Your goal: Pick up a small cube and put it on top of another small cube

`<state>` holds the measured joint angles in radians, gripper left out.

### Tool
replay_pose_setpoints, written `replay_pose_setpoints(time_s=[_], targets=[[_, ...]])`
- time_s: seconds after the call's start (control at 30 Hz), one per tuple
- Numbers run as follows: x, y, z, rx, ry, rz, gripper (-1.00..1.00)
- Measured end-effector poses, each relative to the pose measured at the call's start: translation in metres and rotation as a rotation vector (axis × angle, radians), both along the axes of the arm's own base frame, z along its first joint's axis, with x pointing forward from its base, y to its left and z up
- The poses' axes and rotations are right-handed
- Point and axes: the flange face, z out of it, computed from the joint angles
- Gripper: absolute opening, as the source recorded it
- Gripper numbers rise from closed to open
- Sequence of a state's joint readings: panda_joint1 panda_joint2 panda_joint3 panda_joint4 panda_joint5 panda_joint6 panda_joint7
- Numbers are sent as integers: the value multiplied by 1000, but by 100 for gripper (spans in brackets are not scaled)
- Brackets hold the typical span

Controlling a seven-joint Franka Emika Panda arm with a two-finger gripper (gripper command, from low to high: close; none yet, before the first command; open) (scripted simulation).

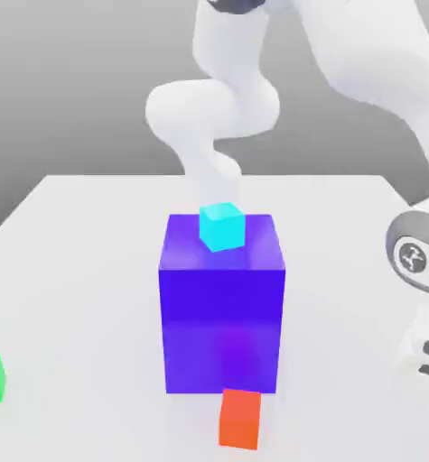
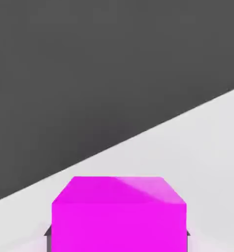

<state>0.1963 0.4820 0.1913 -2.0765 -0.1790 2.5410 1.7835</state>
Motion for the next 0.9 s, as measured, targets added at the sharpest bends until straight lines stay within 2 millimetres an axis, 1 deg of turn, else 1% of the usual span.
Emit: replay_pose_setpoints(time_s=[0.1,0.2,0.3,0.37,0.43,0.5,0.57,0.63,0.67,0.7,0.73,0.77,0.8,0.9], targets=[[15,-75,6,-9,1,-44,-100],[19,-150,12,-15,3,-91,-100],[13,-225,18,-18,5,-139,-100],[2,-275,22,-17,6,-173,-100],[-14,-326,27,-16,7,-209,-100],[-35,-376,31,-12,8,-248,-100],[-63,-427,36,-7,6,-289,-100],[-98,-478,39,1,4,-335,-100],[-116,-504,36,5,2,-357,-100],[-135,-529,27,9,0,-380,-100],[-149,-548,13,12,-1,-398,-100],[-157,-557,-1,13,-1,-407,-100],[-161,-561,-11,13,-1,-412,100],[-161,-561,-11,13,-1,-412,100]])
